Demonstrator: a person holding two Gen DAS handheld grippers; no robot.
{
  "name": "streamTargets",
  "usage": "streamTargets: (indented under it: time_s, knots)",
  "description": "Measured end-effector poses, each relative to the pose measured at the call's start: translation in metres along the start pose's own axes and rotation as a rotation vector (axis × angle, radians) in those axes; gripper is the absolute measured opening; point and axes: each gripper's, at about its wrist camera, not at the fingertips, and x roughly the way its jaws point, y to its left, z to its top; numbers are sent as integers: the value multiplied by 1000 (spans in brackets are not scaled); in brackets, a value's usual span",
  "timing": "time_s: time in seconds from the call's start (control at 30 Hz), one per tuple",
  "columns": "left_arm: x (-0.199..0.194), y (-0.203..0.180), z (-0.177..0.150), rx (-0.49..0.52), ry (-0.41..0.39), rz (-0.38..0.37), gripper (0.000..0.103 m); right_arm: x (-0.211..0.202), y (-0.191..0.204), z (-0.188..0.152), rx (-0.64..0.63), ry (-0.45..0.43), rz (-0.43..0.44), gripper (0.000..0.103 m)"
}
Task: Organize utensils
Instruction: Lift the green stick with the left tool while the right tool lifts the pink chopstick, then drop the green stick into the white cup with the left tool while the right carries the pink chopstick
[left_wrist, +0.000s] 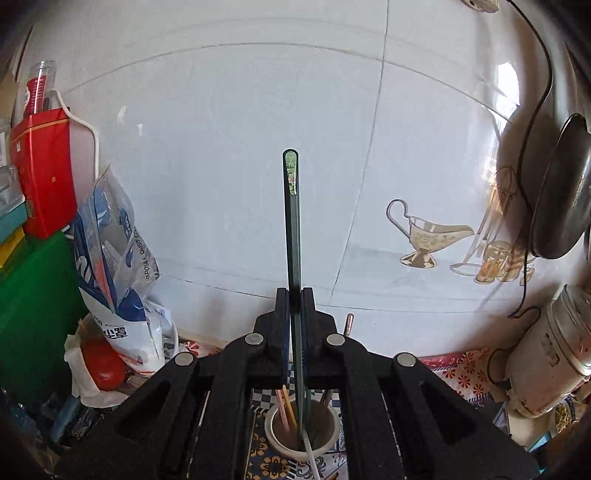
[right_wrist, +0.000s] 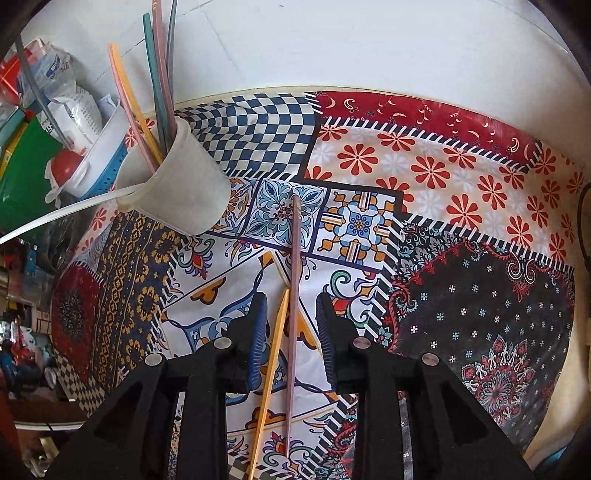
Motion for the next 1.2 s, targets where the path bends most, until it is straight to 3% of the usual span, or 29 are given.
streamTargets:
  time_s: [0.27, 0.5, 0.67, 0.73, 1.0, 1.1, 1.2]
  knots:
    - [54, 7, -38, 35, 105, 17, 4, 27, -6, 10, 11, 28, -28, 25]
    - [71, 16, -56, 50, 197, 3, 4, 53, -2, 19, 9, 75, -39, 25]
    - [74, 22, -63, 66, 277, -14, 4, 62, 2, 23, -1, 56, -75, 15]
    - [71, 22, -63, 73, 296, -20, 4, 64, 3, 25, -7, 45, -90, 9]
    - [20, 6, -39, 98, 257, -87, 5, 58, 0, 22, -11, 24, -81, 6]
    - [-2, -7, -30, 116, 246, -119, 12, 38, -6, 12, 1, -12, -65, 6]
    - [-21, -25, -30, 134, 238, -152, 27, 15, -11, 3, 15, -63, -52, 6]
